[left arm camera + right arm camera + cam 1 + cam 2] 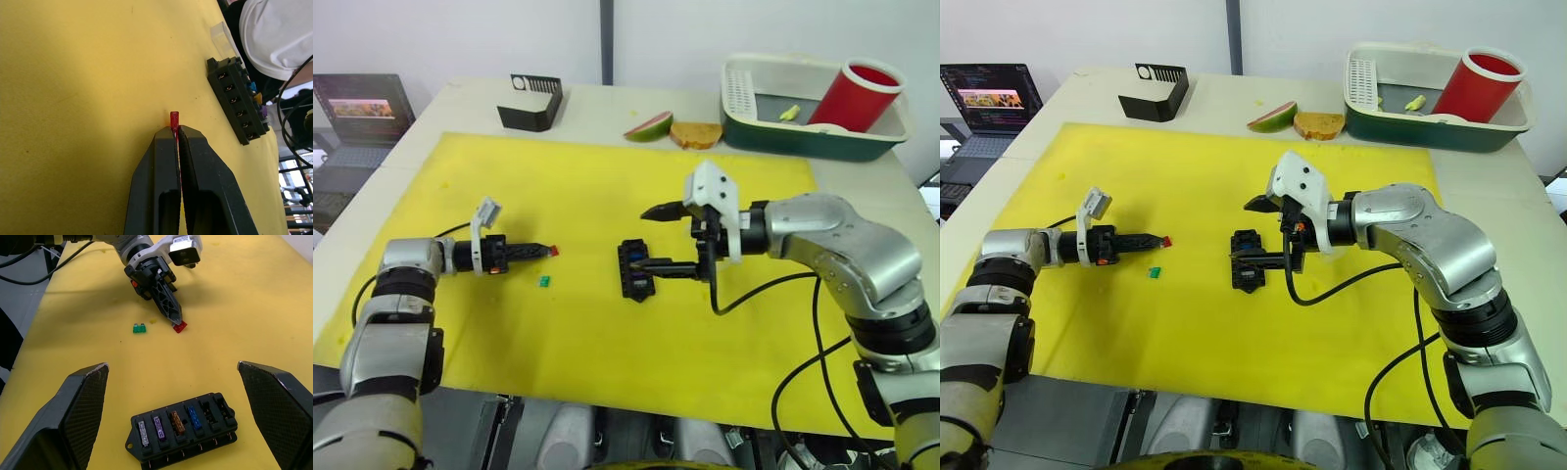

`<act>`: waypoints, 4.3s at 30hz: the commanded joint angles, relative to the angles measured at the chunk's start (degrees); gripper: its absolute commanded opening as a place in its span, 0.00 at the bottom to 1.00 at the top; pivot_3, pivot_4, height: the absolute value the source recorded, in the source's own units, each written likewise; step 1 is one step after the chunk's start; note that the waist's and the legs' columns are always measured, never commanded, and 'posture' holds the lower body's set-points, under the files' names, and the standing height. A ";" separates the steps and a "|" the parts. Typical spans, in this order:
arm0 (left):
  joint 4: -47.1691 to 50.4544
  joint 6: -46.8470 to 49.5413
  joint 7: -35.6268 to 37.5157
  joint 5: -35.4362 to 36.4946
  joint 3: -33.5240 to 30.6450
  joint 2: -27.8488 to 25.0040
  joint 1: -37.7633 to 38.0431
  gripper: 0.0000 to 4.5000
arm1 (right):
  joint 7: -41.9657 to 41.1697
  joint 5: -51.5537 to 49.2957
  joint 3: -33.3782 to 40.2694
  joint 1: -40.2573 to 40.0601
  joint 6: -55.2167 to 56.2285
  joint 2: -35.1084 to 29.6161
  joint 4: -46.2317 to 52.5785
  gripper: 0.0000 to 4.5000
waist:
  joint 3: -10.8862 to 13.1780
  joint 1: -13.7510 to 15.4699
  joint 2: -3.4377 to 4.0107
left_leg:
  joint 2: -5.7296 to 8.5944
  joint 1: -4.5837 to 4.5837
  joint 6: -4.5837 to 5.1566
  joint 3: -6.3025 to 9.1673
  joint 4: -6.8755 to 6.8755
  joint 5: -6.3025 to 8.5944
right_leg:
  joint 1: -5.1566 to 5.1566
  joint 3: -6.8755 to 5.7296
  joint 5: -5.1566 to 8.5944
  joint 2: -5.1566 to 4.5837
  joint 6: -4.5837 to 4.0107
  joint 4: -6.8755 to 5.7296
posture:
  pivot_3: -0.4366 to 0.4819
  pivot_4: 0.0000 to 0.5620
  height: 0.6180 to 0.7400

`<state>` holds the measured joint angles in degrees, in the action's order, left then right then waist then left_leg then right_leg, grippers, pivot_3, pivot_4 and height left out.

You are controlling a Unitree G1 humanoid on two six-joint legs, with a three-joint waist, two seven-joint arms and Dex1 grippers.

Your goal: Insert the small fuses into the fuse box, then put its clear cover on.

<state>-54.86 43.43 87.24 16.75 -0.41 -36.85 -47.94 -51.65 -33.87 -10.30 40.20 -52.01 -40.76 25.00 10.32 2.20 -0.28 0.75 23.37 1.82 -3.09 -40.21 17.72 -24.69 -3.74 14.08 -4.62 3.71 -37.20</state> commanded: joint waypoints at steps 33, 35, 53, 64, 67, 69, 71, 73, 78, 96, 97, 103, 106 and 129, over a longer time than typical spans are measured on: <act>63.24 27.10 -27.24 38.99 -22.43 6.78 6.63 0.01 | 18.73 -29.83 24.89 14.50 -34.64 17.88 -16.35 1.00 | 0.06 -2.93 -0.10 | -0.12 0.00 -0.50 0.12 0.11 -0.28 | -0.05 0.03 -0.01 -0.07 -0.01 -0.01 | 0.48 0.27 1.00; 63.88 26.84 -29.20 40.85 -22.40 7.42 6.43 0.00 | 19.86 -30.90 25.63 15.43 -34.84 18.66 -17.16 0.94 | 0.06 -2.95 -0.10 | -0.12 -0.01 -0.52 0.11 0.13 -0.29 | -0.04 0.03 -0.01 -0.06 -0.01 -0.02 | 0.48 0.27 1.00; 63.56 22.65 -32.10 45.30 -17.67 5.86 8.36 0.00 | 24.62 -35.48 25.32 16.54 -32.13 21.21 -16.68 0.48 | 0.06 -2.98 -0.10 | -0.11 0.00 -0.52 0.07 0.14 -0.29 | -0.05 0.03 -0.01 0.03 -0.01 -0.01 | 0.48 0.27 1.00; 62.71 21.18 -32.39 46.26 -16.43 5.20 8.41 0.00 | 26.21 -37.86 24.81 15.31 -32.12 20.41 -15.45 0.48 | 0.06 -2.96 -0.10 | -0.12 0.00 -0.49 0.07 0.14 -0.27 | -0.05 0.04 -0.01 0.03 -0.01 0.00 | 0.48 0.27 1.00; 62.60 20.80 -32.51 46.42 -16.24 5.15 8.43 0.00 | 26.58 -38.05 24.35 15.01 -31.99 20.34 -15.12 0.48 | 0.06 -2.97 -0.10 | -0.12 0.00 -0.39 0.07 0.14 -0.22 | -0.05 0.03 -0.01 0.03 -0.01 0.01 | 0.48 0.27 1.00; 62.57 20.69 -32.50 46.49 -16.16 5.15 8.54 0.00 | 26.76 -38.19 24.20 15.03 -31.86 20.32 -15.12 0.48 | 0.06 -2.97 -0.10 | -0.12 0.00 -0.36 0.07 0.14 -0.20 | -0.05 0.03 -0.01 0.03 -0.01 0.01 | 0.48 0.27 1.00; 62.54 20.54 -32.43 46.45 -16.08 5.14 8.76 0.00 | 26.84 -38.26 23.97 15.06 -31.67 20.21 -15.09 0.36 | 0.06 -2.97 -0.10 | -0.12 0.00 -0.36 0.07 0.15 -0.20 | -0.05 0.04 -0.01 0.03 -0.01 0.01 | 0.48 0.27 1.00; 62.50 20.39 -32.41 46.38 -16.02 5.12 8.92 0.00 | 26.92 -38.46 23.84 15.06 -31.54 20.09 -15.10 0.20 | 0.06 -2.97 -0.10 | -0.12 0.00 -0.35 0.07 0.15 -0.19 | -0.05 0.04 -0.01 0.03 -0.01 0.01 | 0.48 0.27 1.00; 62.84 20.05 -32.52 46.69 -15.65 4.81 9.57 0.00 | 27.15 -38.87 23.58 15.19 -31.20 19.82 -15.27 0.01 | 0.06 -2.97 -0.10 | -0.12 0.00 -0.35 0.07 0.15 -0.19 | -0.05 0.04 -0.01 0.03 -0.01 0.02 | 0.48 0.27 1.00; 66.04 -9.82 -16.87 15.90 2.54 -14.55 22.70 0.99 | -4.89 3.47 -19.31 18.89 4.51 -4.68 -11.50 0.00 | 0.12 -2.99 -0.01 | -0.12 0.05 -0.23 -0.02 0.33 -0.12 | -0.25 0.11 0.01 0.09 -0.03 0.12 | 0.48 0.27 1.00; 65.28 -12.75 -16.63 13.12 4.18 -14.47 23.46 0.99 | -7.51 6.81 -21.50 19.36 7.72 -5.30 -12.88 0.00 | 0.12 -2.86 -0.02 | -0.12 0.06 -0.22 -0.02 0.32 -0.12 | -0.25 0.11 0.01 0.08 -0.03 0.13 | 0.48 0.27 1.00; 62.49 -19.21 -18.56 7.63 6.53 -10.36 23.57 0.99 | -15.46 15.74 -24.35 22.31 15.79 -1.40 -20.55 0.00 | 0.15 -2.87 -0.06 | -0.13 0.11 -0.15 -0.01 0.22 -0.08 | -0.25 0.10 0.00 0.04 -0.02 0.11 | 0.48 0.27 1.00; 62.30 -19.59 -19.87 6.71 6.73 -7.82 22.98 0.99 | -17.24 18.93 -24.45 23.63 17.76 1.76 -23.96 0.00 | 0.15 -2.93 -0.06 | -0.15 0.11 -0.17 0.00 0.23 -0.08 | -0.26 0.09 0.00 0.04 -0.02 0.10 | 0.48 0.27 1.00; 64.07 -19.94 -21.28 3.56 8.03 -6.01 24.97 0.99 | -24.24 32.34 -23.87 24.94 21.24 9.69 -34.07 0.00 | 0.14 -3.03 -0.06 | -0.15 0.11 -0.38 0.02 0.22 -0.20 | -0.27 0.09 0.00 -0.03 -0.03 0.06 | 0.48 0.27 1.00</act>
<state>7.36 23.61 66.03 20.18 8.33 -42.78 -22.66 -75.47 -2.13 -35.75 64.12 -31.62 -31.37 -9.40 10.47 -0.84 -0.34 0.60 23.48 1.43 -3.08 -39.98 17.51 -24.97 -3.66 14.08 -4.64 3.69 -37.14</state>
